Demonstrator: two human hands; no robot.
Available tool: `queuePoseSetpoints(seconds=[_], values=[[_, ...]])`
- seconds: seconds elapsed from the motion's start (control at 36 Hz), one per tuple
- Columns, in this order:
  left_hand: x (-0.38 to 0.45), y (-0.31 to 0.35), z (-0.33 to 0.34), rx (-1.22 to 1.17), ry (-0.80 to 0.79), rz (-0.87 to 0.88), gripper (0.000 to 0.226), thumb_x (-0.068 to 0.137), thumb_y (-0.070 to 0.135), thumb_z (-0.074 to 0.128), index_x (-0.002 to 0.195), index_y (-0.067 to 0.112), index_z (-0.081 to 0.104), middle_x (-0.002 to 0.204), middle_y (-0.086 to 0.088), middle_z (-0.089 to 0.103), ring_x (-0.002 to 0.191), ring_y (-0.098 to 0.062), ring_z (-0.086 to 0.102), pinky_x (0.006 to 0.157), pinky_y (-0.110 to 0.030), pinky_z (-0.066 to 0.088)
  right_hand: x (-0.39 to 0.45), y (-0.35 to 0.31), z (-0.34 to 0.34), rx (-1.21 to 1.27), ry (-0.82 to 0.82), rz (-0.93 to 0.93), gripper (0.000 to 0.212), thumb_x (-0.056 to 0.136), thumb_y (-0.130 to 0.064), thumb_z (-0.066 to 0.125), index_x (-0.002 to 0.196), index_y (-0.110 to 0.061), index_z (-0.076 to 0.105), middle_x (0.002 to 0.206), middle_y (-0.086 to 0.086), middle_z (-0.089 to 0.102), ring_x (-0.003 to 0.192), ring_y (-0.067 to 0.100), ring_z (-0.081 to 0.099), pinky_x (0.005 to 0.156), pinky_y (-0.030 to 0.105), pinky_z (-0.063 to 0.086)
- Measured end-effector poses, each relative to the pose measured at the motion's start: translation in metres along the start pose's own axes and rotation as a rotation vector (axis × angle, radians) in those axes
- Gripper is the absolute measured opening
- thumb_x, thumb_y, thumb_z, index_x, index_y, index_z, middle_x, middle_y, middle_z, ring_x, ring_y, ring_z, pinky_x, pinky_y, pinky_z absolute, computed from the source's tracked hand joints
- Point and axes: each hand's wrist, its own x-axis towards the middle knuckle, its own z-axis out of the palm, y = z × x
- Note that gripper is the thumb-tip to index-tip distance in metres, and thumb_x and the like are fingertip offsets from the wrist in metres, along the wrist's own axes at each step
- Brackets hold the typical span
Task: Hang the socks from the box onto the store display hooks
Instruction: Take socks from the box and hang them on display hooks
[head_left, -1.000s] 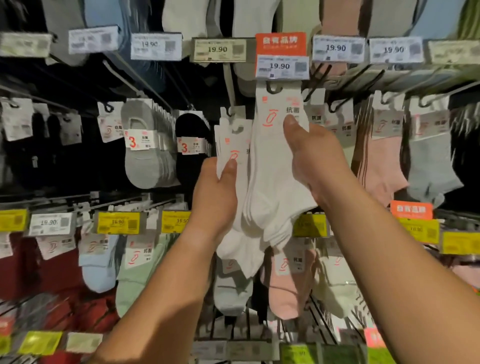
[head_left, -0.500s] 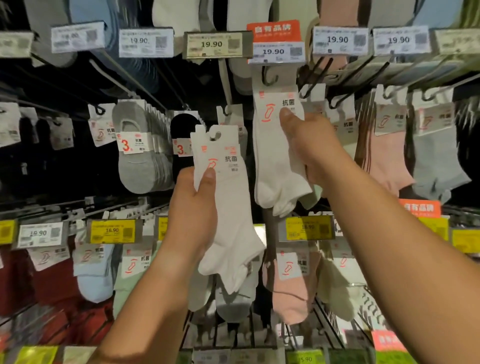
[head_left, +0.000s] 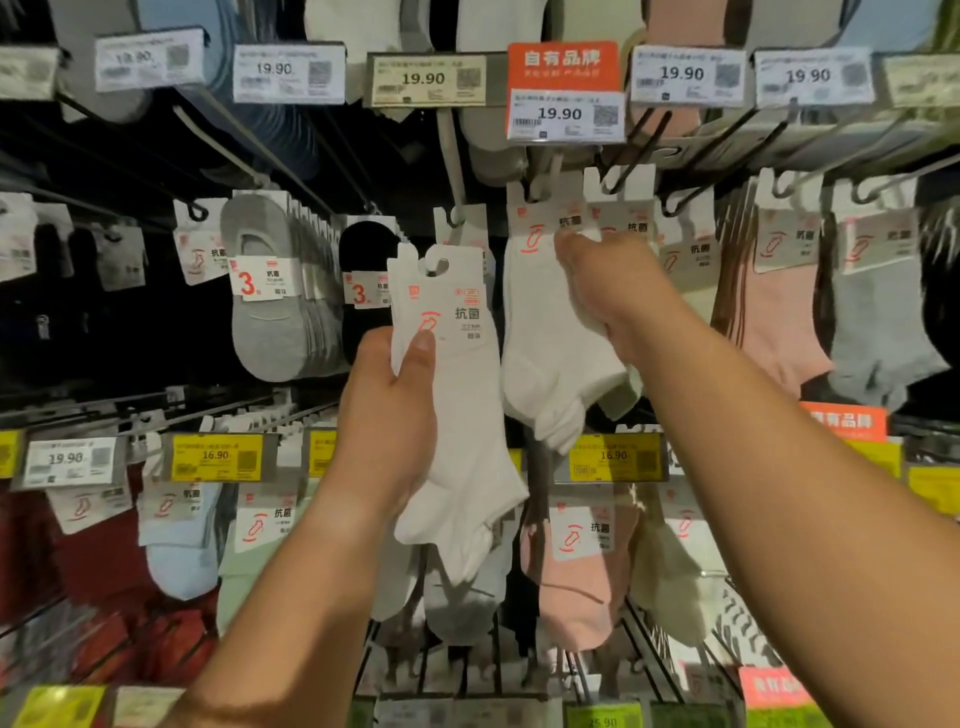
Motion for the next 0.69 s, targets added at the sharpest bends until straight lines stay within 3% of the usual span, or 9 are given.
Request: queuePoseSetpoints(seconds=[0.17, 0.22, 0.33, 0.44, 0.56, 0.61, 0.69], values=[[0.0, -0.001, 0.001, 0.017, -0.004, -0.015, 0.011, 0.106, 0.035, 0.049, 0.098, 0.037, 0.056, 0.112, 0.006, 0.071, 0.104, -0.014, 0.069, 0.096, -0.044, 0.056, 0.036, 0.004, 0.033, -0.347, -0.108, 0.129, 0.038, 0.105, -0.017, 0.036, 0.137, 0.0, 0.048, 0.137, 0.017, 0.053, 0.128, 0.034, 0.05, 0.105, 0.041, 0.044], [0.0, -0.001, 0.001, 0.025, -0.006, -0.015, 0.011, 0.106, 0.035, 0.049, 0.098, 0.037, 0.056, 0.112, 0.006, 0.071, 0.103, -0.014, 0.069, 0.096, -0.045, 0.056, 0.043, 0.004, 0.04, -0.5, -0.088, 0.159, 0.039, 0.104, -0.015, 0.036, 0.14, -0.002, 0.045, 0.142, 0.016, 0.049, 0.131, 0.033, 0.047, 0.11, 0.039, 0.04], [-0.001, -0.001, 0.001, 0.036, -0.002, -0.002, 0.011, 0.105, 0.034, 0.05, 0.098, 0.036, 0.057, 0.11, 0.007, 0.072, 0.103, -0.014, 0.069, 0.096, -0.047, 0.056, 0.05, 0.011, 0.052, -0.568, -0.133, 0.111, 0.043, 0.101, -0.013, 0.039, 0.141, -0.001, 0.046, 0.146, 0.018, 0.045, 0.136, 0.033, 0.041, 0.114, 0.04, 0.033], [0.001, -0.001, -0.001, 0.025, -0.005, -0.006, 0.008, 0.104, 0.035, 0.051, 0.101, 0.034, 0.059, 0.111, 0.005, 0.073, 0.103, -0.016, 0.07, 0.096, -0.049, 0.056, 0.045, 0.023, 0.062, -0.542, -0.024, 0.163, 0.05, 0.102, -0.022, 0.041, 0.146, 0.001, 0.034, 0.145, 0.018, 0.045, 0.13, 0.033, 0.047, 0.106, 0.039, 0.044], [0.006, -0.004, -0.003, -0.014, -0.021, -0.032, 0.007, 0.104, 0.034, 0.053, 0.107, 0.031, 0.059, 0.112, 0.004, 0.073, 0.103, -0.016, 0.071, 0.095, -0.049, 0.057, -0.008, 0.023, 0.046, -0.408, 0.02, -0.068, 0.042, 0.102, -0.022, 0.044, 0.139, -0.002, 0.039, 0.139, 0.016, 0.05, 0.125, 0.031, 0.05, 0.095, 0.031, 0.041], [0.007, -0.005, -0.002, -0.036, -0.03, -0.038, 0.008, 0.103, 0.032, 0.056, 0.11, 0.029, 0.059, 0.112, 0.005, 0.074, 0.103, -0.014, 0.071, 0.094, -0.046, 0.057, -0.045, 0.026, 0.035, -0.313, 0.019, -0.224, 0.033, 0.103, -0.031, 0.044, 0.129, -0.012, 0.05, 0.12, 0.005, 0.061, 0.113, 0.025, 0.056, 0.083, 0.029, 0.041], [0.007, -0.004, 0.001, -0.067, -0.041, -0.038, 0.02, 0.099, 0.03, 0.063, 0.118, 0.023, 0.06, 0.112, 0.004, 0.075, 0.103, -0.015, 0.072, 0.093, -0.047, 0.058, -0.08, 0.031, 0.039, -0.137, -0.071, -0.164, 0.04, 0.094, -0.056, 0.053, 0.101, -0.017, 0.053, 0.092, -0.004, 0.062, 0.09, 0.02, 0.06, 0.072, 0.033, 0.045]])
